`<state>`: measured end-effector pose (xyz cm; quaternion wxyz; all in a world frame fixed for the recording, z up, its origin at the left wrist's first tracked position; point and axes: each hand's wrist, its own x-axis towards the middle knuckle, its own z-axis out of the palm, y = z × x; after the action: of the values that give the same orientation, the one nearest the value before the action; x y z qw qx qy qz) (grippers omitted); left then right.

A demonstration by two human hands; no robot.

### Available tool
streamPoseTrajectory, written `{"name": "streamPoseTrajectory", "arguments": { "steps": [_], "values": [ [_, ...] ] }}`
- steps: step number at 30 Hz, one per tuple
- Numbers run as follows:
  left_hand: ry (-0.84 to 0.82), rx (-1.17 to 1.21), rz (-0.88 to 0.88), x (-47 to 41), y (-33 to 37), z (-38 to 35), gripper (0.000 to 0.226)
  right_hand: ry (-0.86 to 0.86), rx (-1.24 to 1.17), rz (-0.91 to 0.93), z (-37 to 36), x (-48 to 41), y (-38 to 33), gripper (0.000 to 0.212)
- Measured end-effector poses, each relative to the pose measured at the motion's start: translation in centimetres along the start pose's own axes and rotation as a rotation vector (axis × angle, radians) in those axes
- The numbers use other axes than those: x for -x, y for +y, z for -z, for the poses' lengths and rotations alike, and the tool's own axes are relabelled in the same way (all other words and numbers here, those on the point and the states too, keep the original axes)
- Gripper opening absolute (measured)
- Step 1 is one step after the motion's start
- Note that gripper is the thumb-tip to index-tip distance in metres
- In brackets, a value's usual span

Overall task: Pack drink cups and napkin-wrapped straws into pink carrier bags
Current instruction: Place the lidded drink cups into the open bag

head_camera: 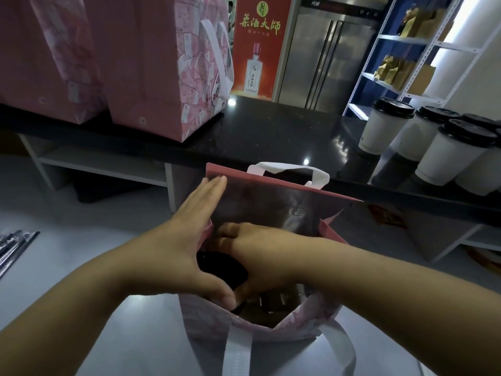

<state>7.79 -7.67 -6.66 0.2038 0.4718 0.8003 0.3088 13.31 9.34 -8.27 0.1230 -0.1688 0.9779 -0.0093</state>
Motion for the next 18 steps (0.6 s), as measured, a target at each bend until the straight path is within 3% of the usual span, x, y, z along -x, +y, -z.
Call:
{"name": "streamPoseTrajectory", "arguments": {
  "steps": [12,18],
  "values": [
    [0.036,-0.038,0.005,-0.2,-0.1,-0.1,0.130,-0.075,0.043,0.011,-2.3,-0.2,0.2,0.076],
    [0.236,-0.002,-0.002,-0.6,-0.3,-0.2,0.133,-0.114,-0.002,-0.055,-0.3,1.2,0.5,0.070]
  ]
}}
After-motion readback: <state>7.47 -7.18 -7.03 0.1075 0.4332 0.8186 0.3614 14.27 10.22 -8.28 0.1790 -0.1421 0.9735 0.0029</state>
